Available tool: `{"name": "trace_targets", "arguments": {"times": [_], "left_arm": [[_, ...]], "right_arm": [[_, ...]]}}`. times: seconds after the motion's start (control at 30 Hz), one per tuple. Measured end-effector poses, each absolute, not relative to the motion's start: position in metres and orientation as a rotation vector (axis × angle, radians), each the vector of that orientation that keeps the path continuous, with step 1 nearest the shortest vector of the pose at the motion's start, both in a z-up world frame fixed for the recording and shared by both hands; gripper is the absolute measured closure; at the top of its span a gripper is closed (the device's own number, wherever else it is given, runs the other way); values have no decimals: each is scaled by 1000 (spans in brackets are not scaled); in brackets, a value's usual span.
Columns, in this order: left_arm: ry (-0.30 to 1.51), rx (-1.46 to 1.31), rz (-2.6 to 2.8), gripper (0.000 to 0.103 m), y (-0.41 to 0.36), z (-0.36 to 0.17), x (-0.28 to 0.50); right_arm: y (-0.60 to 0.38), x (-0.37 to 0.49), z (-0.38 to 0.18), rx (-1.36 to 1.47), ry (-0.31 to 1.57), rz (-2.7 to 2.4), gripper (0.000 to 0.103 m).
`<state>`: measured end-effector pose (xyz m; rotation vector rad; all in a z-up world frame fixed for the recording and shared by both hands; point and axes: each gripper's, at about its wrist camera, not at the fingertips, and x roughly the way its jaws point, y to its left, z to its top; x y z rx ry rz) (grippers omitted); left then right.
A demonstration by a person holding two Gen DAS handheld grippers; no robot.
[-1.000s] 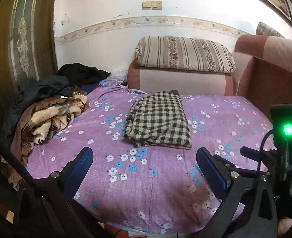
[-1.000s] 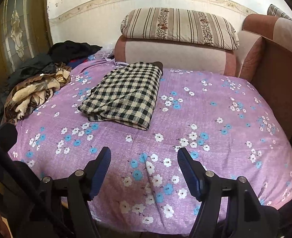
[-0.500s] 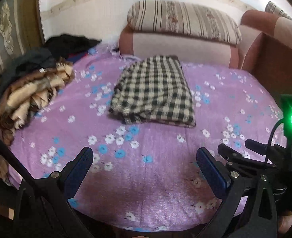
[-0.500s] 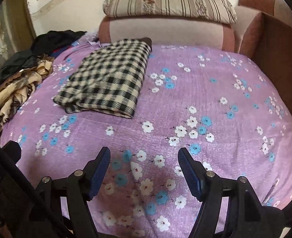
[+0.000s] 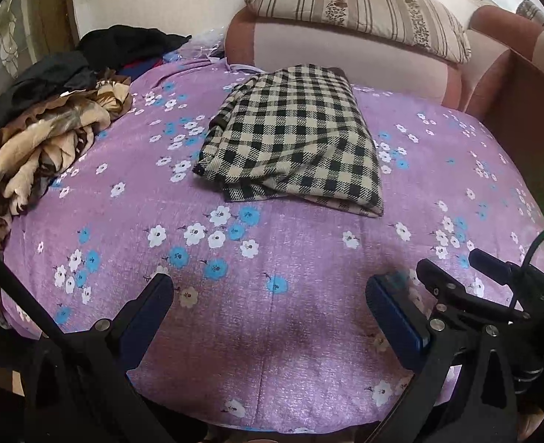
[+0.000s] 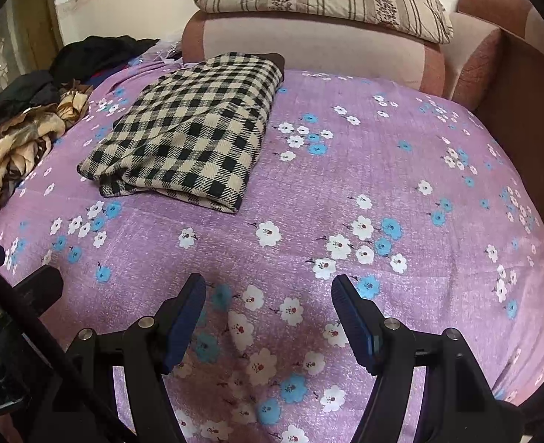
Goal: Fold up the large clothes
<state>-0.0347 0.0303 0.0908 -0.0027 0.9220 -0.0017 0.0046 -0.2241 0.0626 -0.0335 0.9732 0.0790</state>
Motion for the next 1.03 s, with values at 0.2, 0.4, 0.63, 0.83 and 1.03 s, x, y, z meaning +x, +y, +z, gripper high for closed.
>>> {"name": "trace_targets", "arguments": {"times": [0.2,0.4,0.63,0.83,1.03], "left_arm": [[926,-14,-4,0,35,88,-34],[930,-53,1,0,47,85,-32],[933,-101,5,0,61,84,-31],[939,-127,6,0,68,80,-29],[946,-121,10,0,67,77,-26]], "right_arm": [[-216,3,63,-60,973,83,27],[-207,5,61,-91,983,84,27],[-187,4,65,-142,974,107,27],[-181,6,65,-157,974,112,27],[-179,9,62,-151,983,122,26]]}}
